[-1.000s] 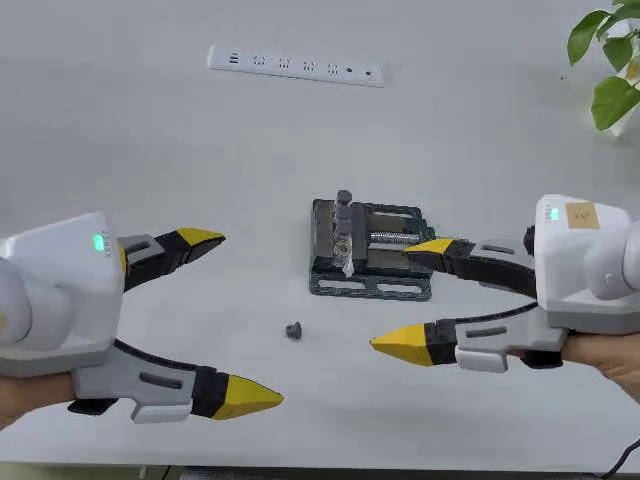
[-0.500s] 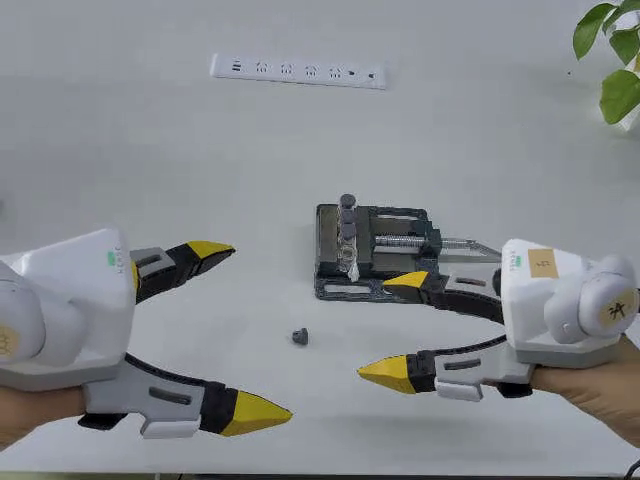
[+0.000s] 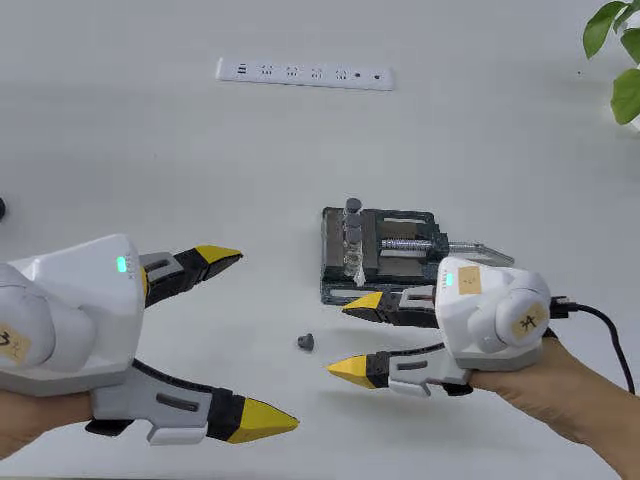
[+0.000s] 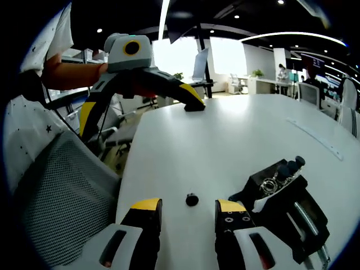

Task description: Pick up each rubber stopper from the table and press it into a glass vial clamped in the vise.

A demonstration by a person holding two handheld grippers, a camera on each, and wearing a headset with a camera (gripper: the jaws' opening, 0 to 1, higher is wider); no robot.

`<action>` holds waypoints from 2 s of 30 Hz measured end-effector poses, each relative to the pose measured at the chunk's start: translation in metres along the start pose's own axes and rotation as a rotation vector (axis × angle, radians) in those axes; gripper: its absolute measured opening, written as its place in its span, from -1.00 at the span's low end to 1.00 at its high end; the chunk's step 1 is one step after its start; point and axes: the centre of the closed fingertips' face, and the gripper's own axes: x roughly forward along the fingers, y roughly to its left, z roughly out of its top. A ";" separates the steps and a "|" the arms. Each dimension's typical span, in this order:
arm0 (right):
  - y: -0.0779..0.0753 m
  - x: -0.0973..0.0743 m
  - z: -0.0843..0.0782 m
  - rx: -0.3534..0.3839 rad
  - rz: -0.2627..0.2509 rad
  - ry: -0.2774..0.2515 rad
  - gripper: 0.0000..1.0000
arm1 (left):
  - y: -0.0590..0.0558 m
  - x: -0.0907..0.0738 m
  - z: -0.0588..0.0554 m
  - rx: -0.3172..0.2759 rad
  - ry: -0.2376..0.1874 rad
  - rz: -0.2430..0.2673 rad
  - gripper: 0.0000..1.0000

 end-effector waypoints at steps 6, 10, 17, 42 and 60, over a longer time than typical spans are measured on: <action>-0.003 0.018 -0.005 -0.023 0.012 0.029 -0.48 | 0.000 0.001 0.001 -0.001 0.000 -0.003 0.97; 0.000 0.025 -0.009 -0.045 0.024 0.051 -0.54 | 0.000 0.002 0.002 -0.002 -0.002 -0.004 0.97; -0.002 0.028 -0.013 -0.045 0.024 0.059 -0.64 | 0.001 0.002 0.002 -0.007 -0.002 -0.002 0.96; -0.003 0.034 -0.018 -0.079 0.038 0.079 -0.82 | -0.002 0.006 0.006 -0.018 -0.007 -0.012 0.93; -0.003 0.033 -0.017 -0.086 0.036 0.086 -0.86 | 0.000 0.007 0.007 -0.014 -0.009 -0.011 0.92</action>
